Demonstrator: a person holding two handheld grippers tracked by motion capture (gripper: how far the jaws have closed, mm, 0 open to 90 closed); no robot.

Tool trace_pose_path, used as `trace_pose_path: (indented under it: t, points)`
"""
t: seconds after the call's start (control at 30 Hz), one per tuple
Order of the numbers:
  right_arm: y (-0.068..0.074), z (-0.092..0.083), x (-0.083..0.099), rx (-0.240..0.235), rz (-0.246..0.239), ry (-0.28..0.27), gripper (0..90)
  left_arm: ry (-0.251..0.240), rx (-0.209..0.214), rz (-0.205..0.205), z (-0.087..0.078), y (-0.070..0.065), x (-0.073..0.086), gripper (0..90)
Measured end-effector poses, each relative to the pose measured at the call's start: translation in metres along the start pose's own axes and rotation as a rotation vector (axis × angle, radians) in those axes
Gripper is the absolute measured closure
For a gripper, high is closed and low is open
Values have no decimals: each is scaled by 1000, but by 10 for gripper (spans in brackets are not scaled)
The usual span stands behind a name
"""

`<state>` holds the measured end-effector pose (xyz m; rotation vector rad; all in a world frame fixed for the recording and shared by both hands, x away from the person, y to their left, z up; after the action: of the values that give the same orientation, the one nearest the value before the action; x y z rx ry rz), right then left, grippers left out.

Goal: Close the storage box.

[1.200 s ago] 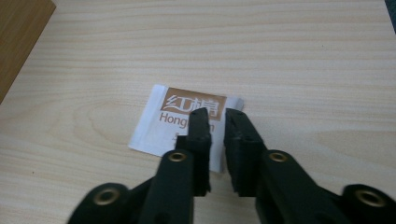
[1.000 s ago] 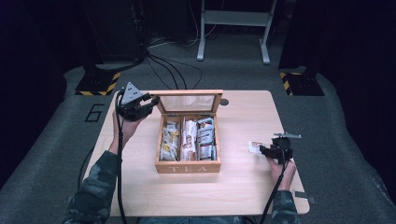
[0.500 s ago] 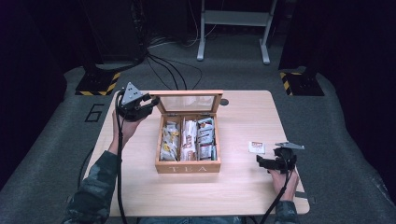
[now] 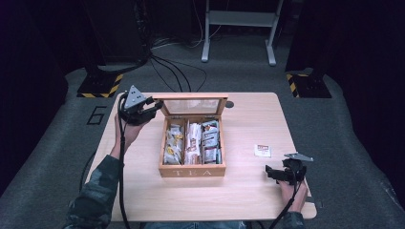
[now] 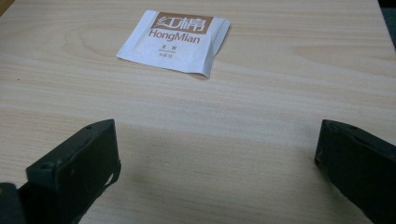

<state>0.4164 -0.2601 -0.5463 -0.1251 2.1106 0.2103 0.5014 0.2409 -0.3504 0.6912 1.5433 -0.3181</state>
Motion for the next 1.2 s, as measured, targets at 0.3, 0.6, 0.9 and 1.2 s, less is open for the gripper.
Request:
trace_pose_path:
  t: [0.3,0.6,0.9,1.2]
  points:
    - [3,2,1,13,-38,8,0,18,7,28,-8,-9,3,645]
    - [7,3,2,23,-62,19,0,14,1,22,-17,-19,11,635]
    - [7,3,3,20,-88,19,4,23,5,41,-29,-31,22,624]
    - [8,3,3,21,-78,17,10,39,10,17,-38,-43,34,608]
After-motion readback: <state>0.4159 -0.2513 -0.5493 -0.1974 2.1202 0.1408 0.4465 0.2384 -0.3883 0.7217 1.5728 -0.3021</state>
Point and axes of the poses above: each handheld gripper's, and its own axes: z roughly forward along the jaws, x roughly out of its underside, y roughly to its left, the point moved 3 cm from there along z, roughly forward along the jaws, and after that the axes turned 13 degrees about -y, right-handed, at the moved point
